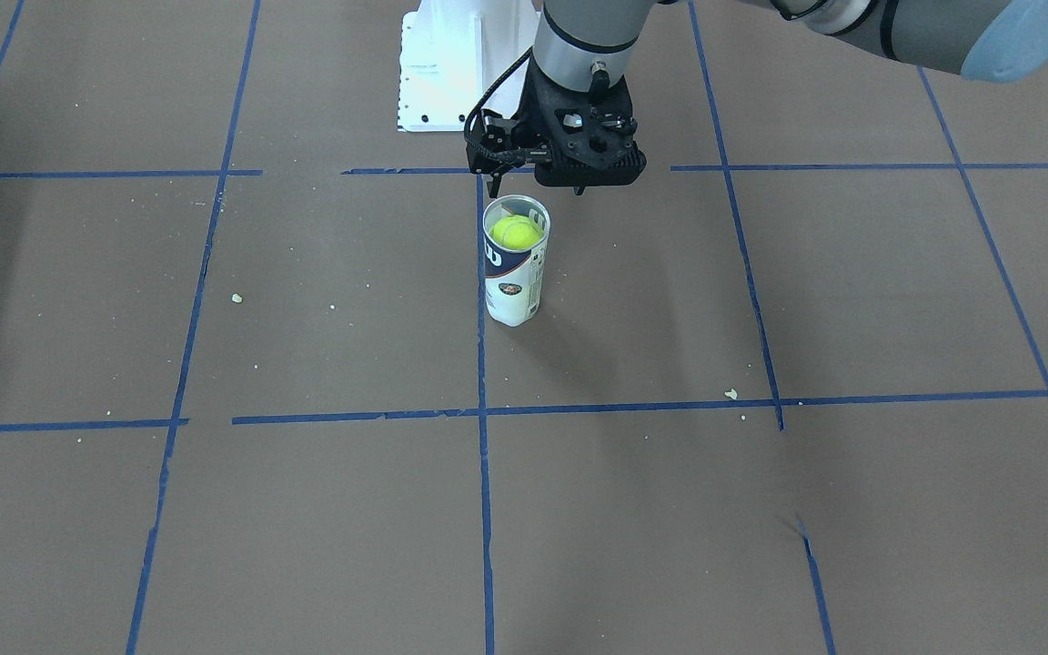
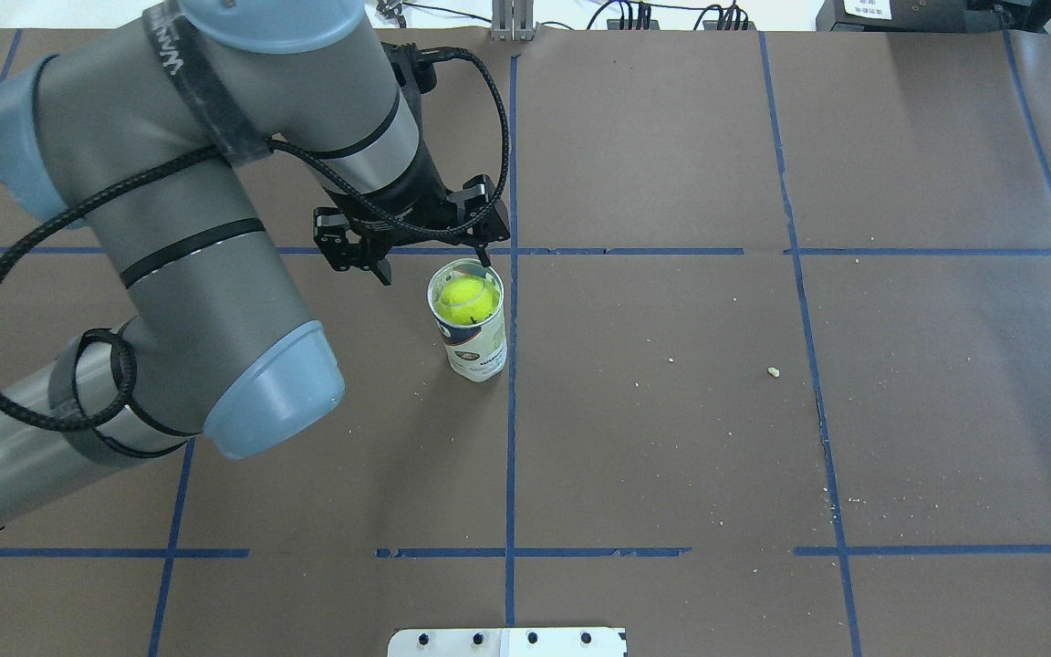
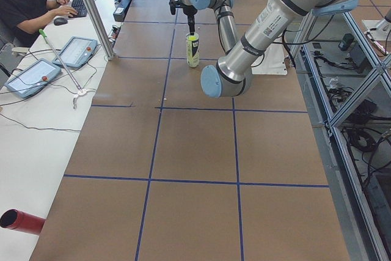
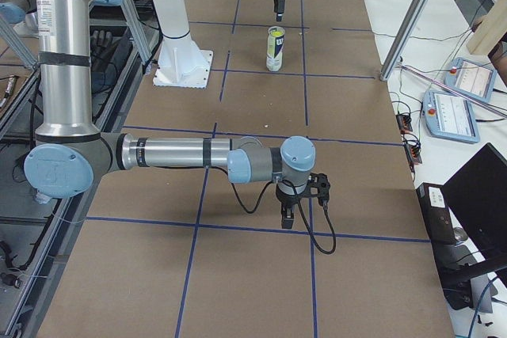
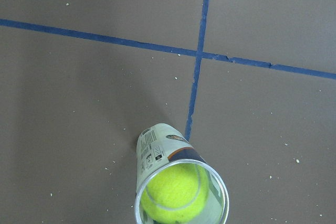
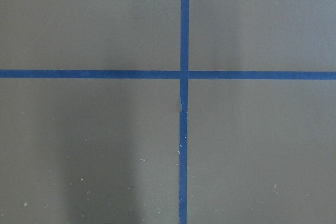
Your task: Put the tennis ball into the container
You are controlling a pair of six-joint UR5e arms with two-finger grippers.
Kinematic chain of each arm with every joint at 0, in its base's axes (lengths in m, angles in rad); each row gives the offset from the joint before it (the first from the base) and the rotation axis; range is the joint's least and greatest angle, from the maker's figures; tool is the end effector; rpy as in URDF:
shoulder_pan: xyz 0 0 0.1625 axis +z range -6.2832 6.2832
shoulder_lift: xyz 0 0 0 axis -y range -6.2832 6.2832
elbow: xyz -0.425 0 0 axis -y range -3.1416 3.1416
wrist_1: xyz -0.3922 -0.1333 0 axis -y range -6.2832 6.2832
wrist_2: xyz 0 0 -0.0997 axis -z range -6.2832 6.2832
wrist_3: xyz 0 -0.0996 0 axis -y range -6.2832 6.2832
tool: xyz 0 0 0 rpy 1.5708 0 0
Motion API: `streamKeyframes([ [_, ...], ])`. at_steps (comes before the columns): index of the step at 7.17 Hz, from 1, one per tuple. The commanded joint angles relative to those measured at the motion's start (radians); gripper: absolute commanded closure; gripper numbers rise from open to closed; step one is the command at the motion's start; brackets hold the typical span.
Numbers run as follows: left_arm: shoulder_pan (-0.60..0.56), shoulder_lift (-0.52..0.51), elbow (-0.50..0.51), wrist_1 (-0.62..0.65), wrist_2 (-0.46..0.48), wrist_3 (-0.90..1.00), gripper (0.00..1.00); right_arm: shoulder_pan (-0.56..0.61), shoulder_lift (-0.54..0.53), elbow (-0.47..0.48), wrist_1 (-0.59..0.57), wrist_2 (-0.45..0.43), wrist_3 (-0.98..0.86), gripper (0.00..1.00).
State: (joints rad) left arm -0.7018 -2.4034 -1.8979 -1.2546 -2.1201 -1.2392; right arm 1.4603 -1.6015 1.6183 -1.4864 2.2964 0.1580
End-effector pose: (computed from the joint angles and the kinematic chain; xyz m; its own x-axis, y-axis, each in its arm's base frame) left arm 0.4064 -0.4500 0.0710 0.5624 -0.1118 -0.8193 0.0737 0.9936 -0.0850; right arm 0.0132 -0.4903 0.6448 0.7442 0.0083 0.6679 -0.0075 1.0000 -0.0041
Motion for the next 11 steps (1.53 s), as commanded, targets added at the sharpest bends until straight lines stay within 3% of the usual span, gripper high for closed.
streamKeyframes([
  [1,-0.008,0.066,-0.084,-0.002,0.008,0.018,0.0,0.0,0.0,0.0,0.0,0.0,0.0,0.0],
  [4,-0.176,0.195,-0.081,-0.025,-0.009,0.311,0.0,0.0,0.0,0.0,0.0,0.0,0.0,0.0],
  [6,-0.379,0.353,-0.064,-0.072,-0.11,0.558,0.0,0.0,0.0,0.0,0.0,0.0,0.0,0.0],
  [8,-0.58,0.527,0.04,-0.146,-0.133,0.891,0.0,0.0,0.0,0.0,0.0,0.0,0.0,0.0],
  [11,-0.818,0.68,0.183,-0.171,-0.133,1.306,0.0,0.0,0.0,0.0,0.0,0.0,0.0,0.0],
])
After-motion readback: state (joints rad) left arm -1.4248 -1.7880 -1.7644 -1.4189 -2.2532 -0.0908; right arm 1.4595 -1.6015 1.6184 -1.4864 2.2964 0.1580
